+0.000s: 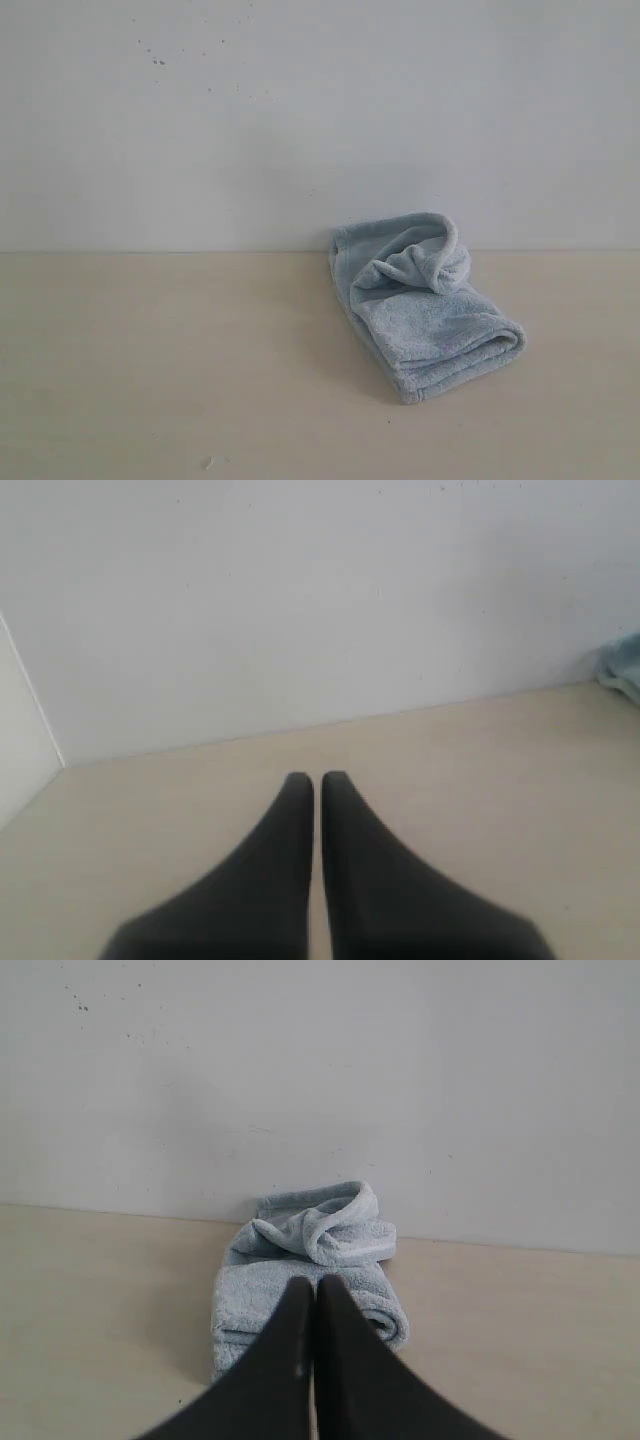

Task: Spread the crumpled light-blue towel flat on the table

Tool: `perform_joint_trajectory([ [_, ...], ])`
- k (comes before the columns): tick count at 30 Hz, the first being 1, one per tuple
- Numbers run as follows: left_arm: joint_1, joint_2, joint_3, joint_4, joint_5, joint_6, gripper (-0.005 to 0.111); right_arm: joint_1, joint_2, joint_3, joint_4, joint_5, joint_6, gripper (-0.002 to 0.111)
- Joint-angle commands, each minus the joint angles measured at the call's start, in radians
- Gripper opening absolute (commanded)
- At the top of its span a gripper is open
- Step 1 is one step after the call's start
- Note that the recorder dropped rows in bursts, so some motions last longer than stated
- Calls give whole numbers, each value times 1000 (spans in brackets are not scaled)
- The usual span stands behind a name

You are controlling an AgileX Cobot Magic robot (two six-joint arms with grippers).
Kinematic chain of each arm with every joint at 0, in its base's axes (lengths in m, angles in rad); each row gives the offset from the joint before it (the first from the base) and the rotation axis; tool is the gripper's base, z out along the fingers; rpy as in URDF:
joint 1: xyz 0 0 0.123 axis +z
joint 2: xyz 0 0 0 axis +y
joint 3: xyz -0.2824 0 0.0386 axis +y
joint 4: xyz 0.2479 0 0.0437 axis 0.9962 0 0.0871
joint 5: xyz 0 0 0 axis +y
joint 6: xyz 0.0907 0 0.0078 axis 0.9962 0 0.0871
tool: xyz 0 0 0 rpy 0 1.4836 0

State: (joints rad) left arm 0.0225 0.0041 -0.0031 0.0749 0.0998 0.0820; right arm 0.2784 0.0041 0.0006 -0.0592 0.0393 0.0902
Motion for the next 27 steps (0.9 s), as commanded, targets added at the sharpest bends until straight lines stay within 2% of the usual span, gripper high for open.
perform_joint_trajectory([
  [1, 5, -4, 3, -115, -25, -127, 4, 1, -4, -1, 2, 2, -1, 0],
  [10, 5, -4, 3, -171, -100, -239, 4, 1, -4, -1, 2, 2, -1, 0],
  [13, 5, -4, 3, -200, -73, -331, 4, 1, -4, -1, 2, -4, 5, 0],
  [20, 5, -4, 3, -195, 176, -337, 4, 1, -4, -1, 2, -72, 138, 0],
  [25, 5, -4, 3, -199, 143, -337, 4, 1, -4, -1, 2, -92, 228, 0],
  [27, 5, -4, 3, -199, 102, -340, 4, 1, -4, -1, 2, -152, 282, 0],
])
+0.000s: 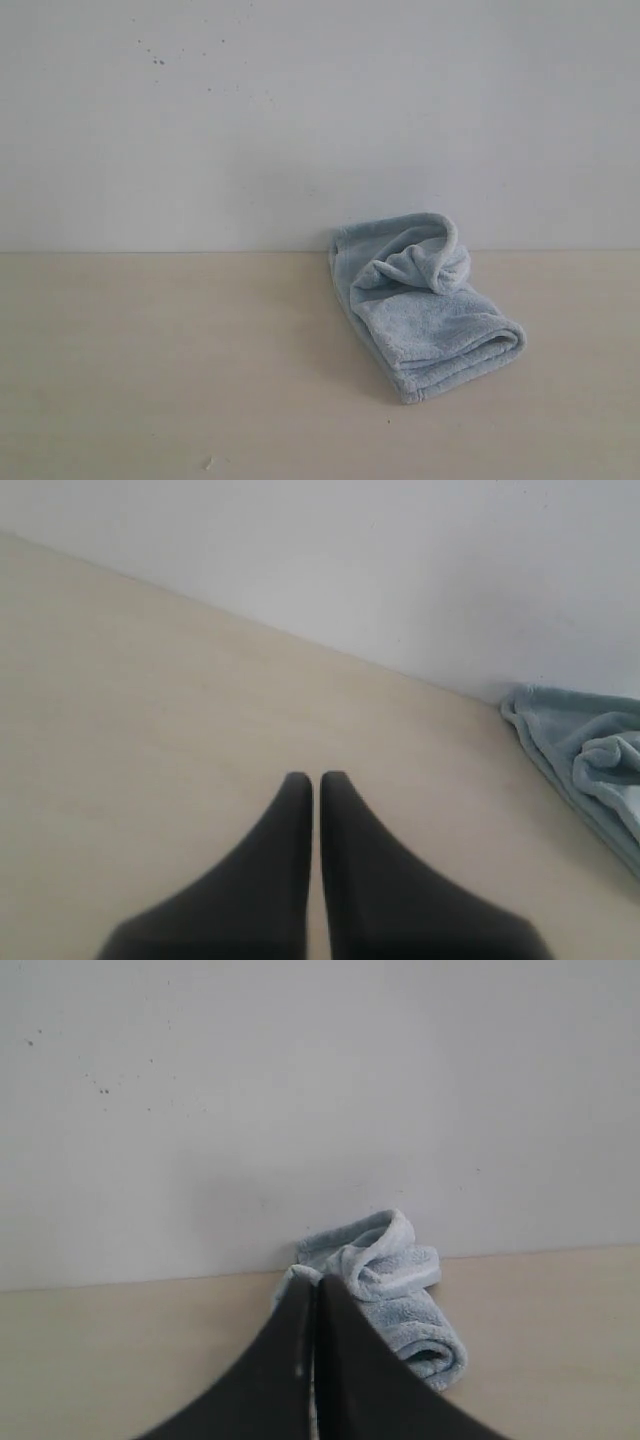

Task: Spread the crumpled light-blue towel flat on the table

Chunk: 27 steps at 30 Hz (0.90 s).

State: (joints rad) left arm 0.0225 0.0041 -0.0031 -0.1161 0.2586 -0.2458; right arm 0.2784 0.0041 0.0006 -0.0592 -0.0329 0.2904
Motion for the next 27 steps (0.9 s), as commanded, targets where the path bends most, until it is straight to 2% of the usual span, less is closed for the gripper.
perform_joint_trajectory([
  [1, 5, -4, 3, -8, -93, -23, 4, 1, -4, -1, 2, -140, 119, 0],
  [3, 5, -4, 3, -16, -195, -67, 4, 1, -4, -1, 2, -327, 171, 0],
  [6, 5, -4, 3, -61, -450, -156, 4, 1, -4, -1, 7, -620, 186, 0],
  [8, 5, -4, 3, -61, -634, -250, 4, 1, -4, -65, 26, -680, 171, 0],
  [10, 5, -4, 3, -61, -805, -311, 4, 1, -3, -147, 26, -657, 141, 0],
  [12, 5, -4, -19, -34, -879, -315, 4, 1, 66, -266, 26, -593, 62, 0],
  [13, 5, 28, -52, 1, -866, -315, 4, 1, 126, -333, 24, -555, -11, 0],
  [14, 5, 102, -103, 89, -839, -315, 4, 1, 223, -417, 24, -516, -84, 0],
  [17, 5, 363, -209, 274, -839, -315, 4, 1, 498, -525, 24, -512, -99, 0],
  [19, 3, 641, -319, 428, -839, -339, 4, 1, 740, -567, 24, -504, -86, 0],
  [21, 3, 890, -420, 650, -761, -553, 4, 1, 951, -601, -23, -394, -38, 0],
  [22, 3, 1004, -477, 886, -697, -766, 4, 1, 1056, -630, -94, -273, 6, 0],
  [23, 3, 1116, -530, 1209, -690, -1084, 4, 10, 1134, -660, -178, -137, 46, 0],
  [24, 3, 1198, -594, 1547, -751, -1395, 4, 29, 1207, -699, -234, 11, 43, 0],
  [25, 3, 1269, -659, 1771, -813, -1638, 4, 48, 1251, -726, -243, 97, 18, 0],
  [26, -1, 1336, -732, 1861, -896, -1759, 4, 69, 1294, -756, -243, 150, -14, 0],
  [27, -1, 1376, -767, 1861, -962, -1757, 4, 84, 1317, -783, -243, 174, -26, 0],
])
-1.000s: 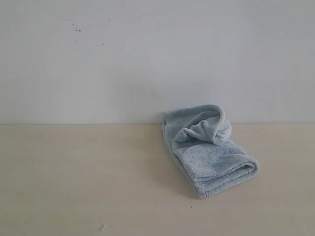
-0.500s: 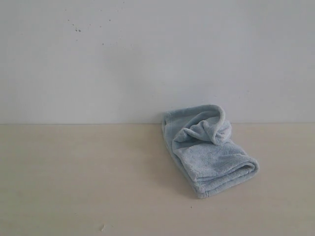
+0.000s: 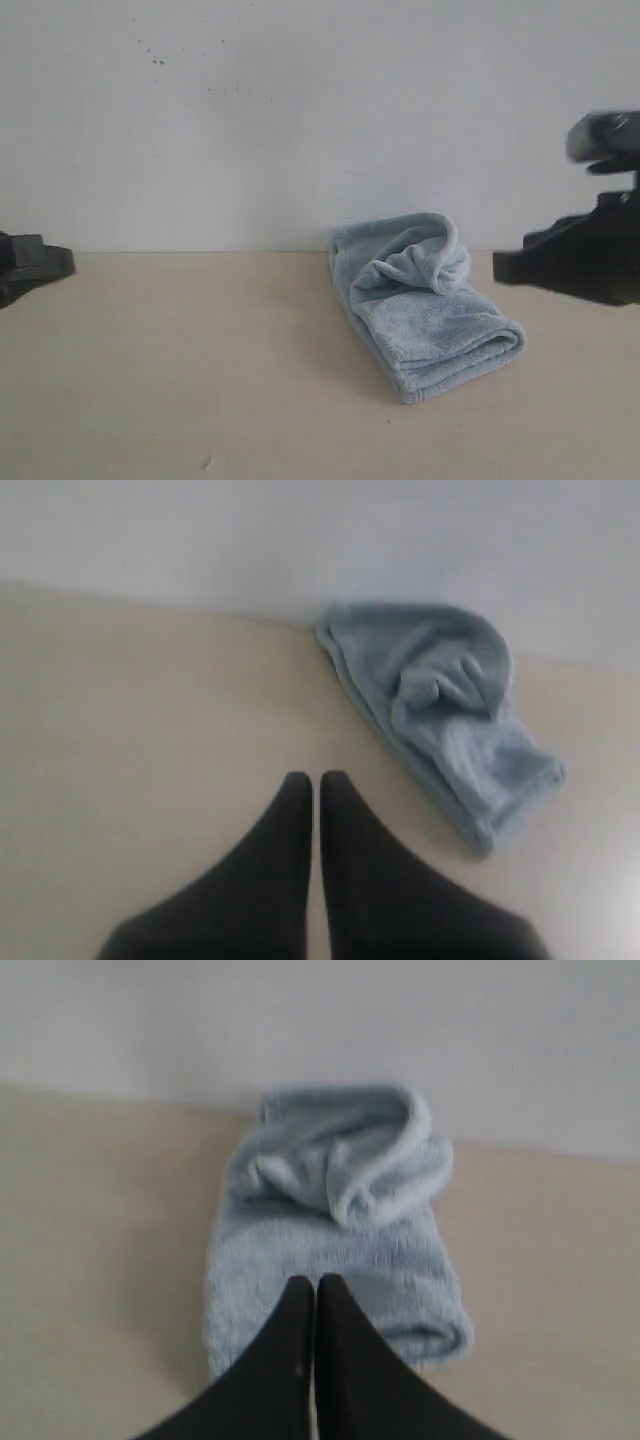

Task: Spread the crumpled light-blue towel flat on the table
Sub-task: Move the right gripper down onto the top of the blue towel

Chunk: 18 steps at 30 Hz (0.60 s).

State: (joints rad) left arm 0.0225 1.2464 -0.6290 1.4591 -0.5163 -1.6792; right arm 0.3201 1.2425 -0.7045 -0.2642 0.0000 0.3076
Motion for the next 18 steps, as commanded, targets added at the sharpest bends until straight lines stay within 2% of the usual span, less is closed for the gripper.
perform_joint_trajectory([
  [1, -1, 156, -162, 285, -212, -321, 4, 59, 95, -101, -38, 168, -62, 0],
  [6, -1, 219, -222, 285, -280, -321, 4, 99, 218, -274, -31, 366, -125, 0],
  [11, -5, 240, -222, 285, -244, -282, 4, 97, 450, -598, -29, 593, -160, 0],
  [13, -28, 244, -214, 285, -151, -208, 4, 97, 543, -714, -23, 630, -160, 0],
  [15, -72, 239, -192, 285, 24, -172, 4, 97, 612, -813, -8, 644, -160, 2],
  [18, -150, 232, -165, 285, 256, -154, 4, 97, 697, -929, 4, 632, -146, 17],
])
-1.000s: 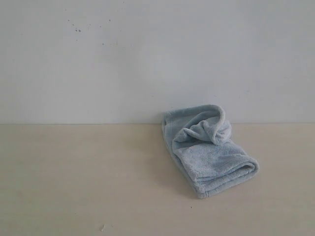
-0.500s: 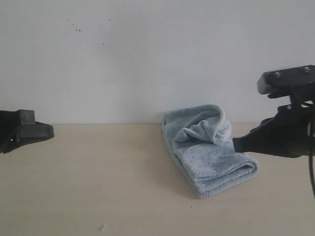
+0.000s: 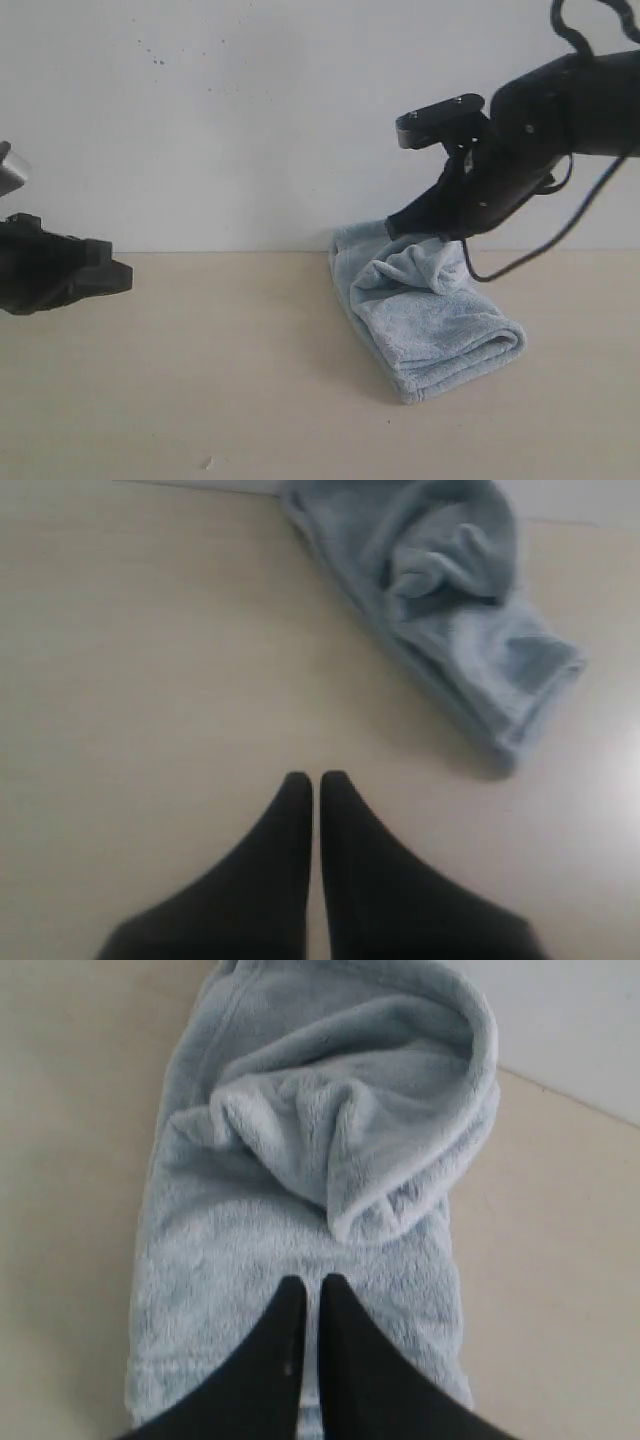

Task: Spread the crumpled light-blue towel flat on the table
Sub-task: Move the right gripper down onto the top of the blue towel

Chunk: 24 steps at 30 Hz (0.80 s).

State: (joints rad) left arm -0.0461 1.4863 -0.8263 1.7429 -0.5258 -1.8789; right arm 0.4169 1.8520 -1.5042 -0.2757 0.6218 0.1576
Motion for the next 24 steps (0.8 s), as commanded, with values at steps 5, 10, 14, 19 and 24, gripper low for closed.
perform_joint_trajectory([
  [5, -140, -20, 34, 1, 282, 28, 4, 0, 226, -269, 4, 12, 117, 48],
  [10, -164, -27, 34, 1, 203, 26, 4, -38, 343, -341, -19, 12, 289, 48],
  [14, -164, -27, 34, 1, 217, 26, 4, -85, 398, -352, 4, 10, 351, 48],
  [19, -164, -27, 34, 1, 200, 26, 4, -111, 453, -352, 7, -58, 346, 48],
  [24, -164, -27, 32, 1, 200, 26, 4, -109, 477, -352, 18, -184, 346, 47],
])
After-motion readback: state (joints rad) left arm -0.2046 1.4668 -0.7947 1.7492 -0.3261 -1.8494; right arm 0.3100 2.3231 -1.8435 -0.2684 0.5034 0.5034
